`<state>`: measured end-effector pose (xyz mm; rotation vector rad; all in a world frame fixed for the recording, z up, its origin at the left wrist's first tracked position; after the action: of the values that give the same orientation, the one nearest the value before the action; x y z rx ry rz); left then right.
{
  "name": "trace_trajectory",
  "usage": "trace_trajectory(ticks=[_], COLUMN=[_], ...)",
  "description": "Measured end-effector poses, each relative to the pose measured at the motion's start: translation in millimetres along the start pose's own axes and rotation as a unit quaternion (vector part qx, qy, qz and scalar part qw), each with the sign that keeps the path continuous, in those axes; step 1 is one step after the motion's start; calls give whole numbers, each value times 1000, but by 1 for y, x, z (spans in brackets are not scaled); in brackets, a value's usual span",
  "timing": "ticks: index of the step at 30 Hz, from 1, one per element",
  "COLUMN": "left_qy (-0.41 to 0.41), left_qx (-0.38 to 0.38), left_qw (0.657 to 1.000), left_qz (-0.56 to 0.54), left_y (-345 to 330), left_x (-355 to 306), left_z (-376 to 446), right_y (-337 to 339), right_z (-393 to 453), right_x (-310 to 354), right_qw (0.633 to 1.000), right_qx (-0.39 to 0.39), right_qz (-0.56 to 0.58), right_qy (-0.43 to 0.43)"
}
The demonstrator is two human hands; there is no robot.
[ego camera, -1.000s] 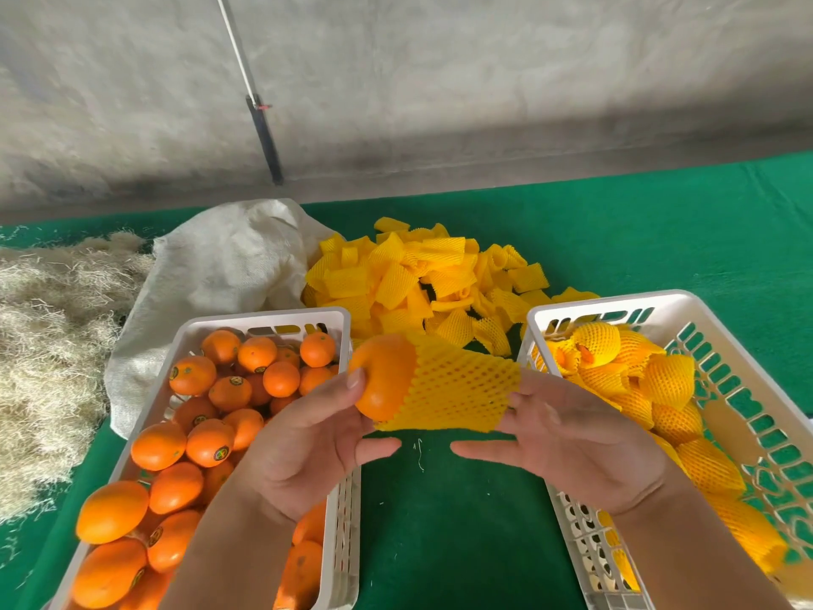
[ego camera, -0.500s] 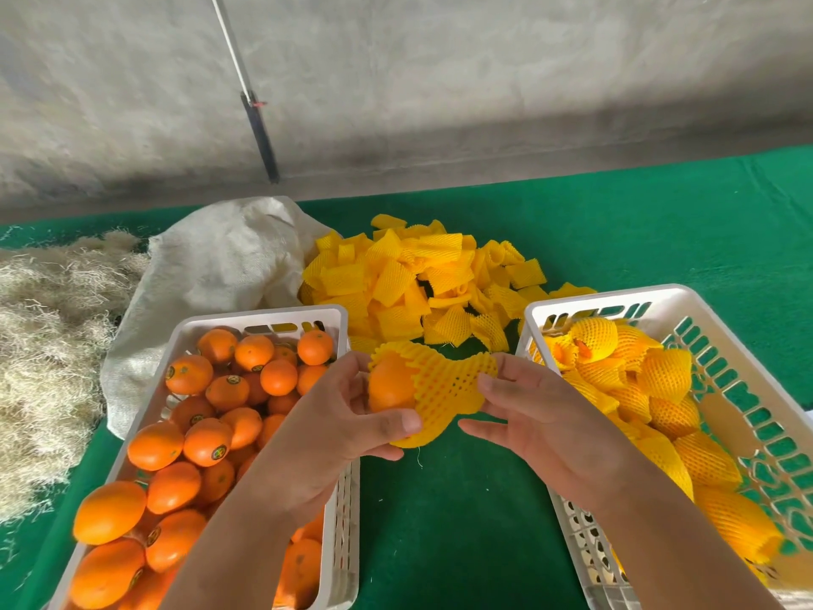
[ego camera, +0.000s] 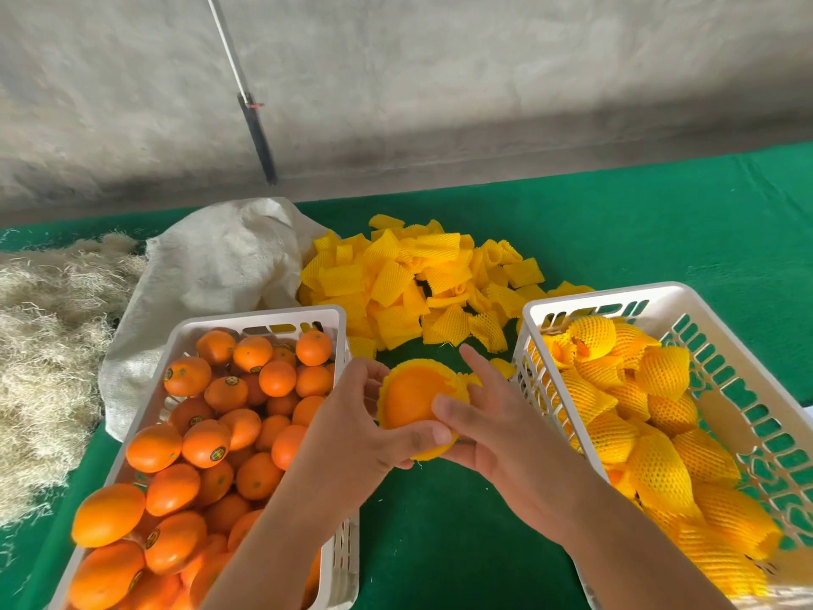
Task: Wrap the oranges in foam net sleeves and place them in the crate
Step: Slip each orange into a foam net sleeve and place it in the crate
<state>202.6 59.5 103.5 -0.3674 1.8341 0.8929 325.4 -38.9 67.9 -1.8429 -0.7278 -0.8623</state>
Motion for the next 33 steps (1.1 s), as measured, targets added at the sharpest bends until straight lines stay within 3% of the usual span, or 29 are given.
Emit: trace_trajectory(ticks=[6,11,14,18,23,29,33], left_qy=[-33,-63,-104,-199,-279,-353,-372], left_qx=[49,-2,-61,-199,-275,-261,-258], left_qw=[998,998,993,947,895,866,860], left_qz=[4,-6,10,155,215,240,236], left_y=[-7,-7,-3,2,-5,-20,-24], left_x=[-9,-20,-28,-43,-50,-58,-55], left_z=[-8,-9,-12,-22,-36,-43,-44], right_y=[7,9,11,9,12,10,17], right_z=[-5,-6,-6,-7,-4,-3,-5], right_x=[-1,0,2,2,6,7,11], right_qw=[999,998,999,1000,999,999,993], right_qx=[-29,23,28,6,-24,-17,-78], right_qz=[-35,53,42,0,10,15,-41], right_qy=[-10,-15,-1,14,35,47,77])
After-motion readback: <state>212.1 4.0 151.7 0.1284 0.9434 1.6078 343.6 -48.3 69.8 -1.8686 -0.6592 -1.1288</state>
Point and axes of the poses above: each hand's wrist, its own z-axis towards the middle knuckle, its own y-axis out of the back of the hand, x = y × z, the point moved 8 cm from there along z, towards the middle knuckle, and after that the axes turned 5 degrees about z, right-handed, at the moved point
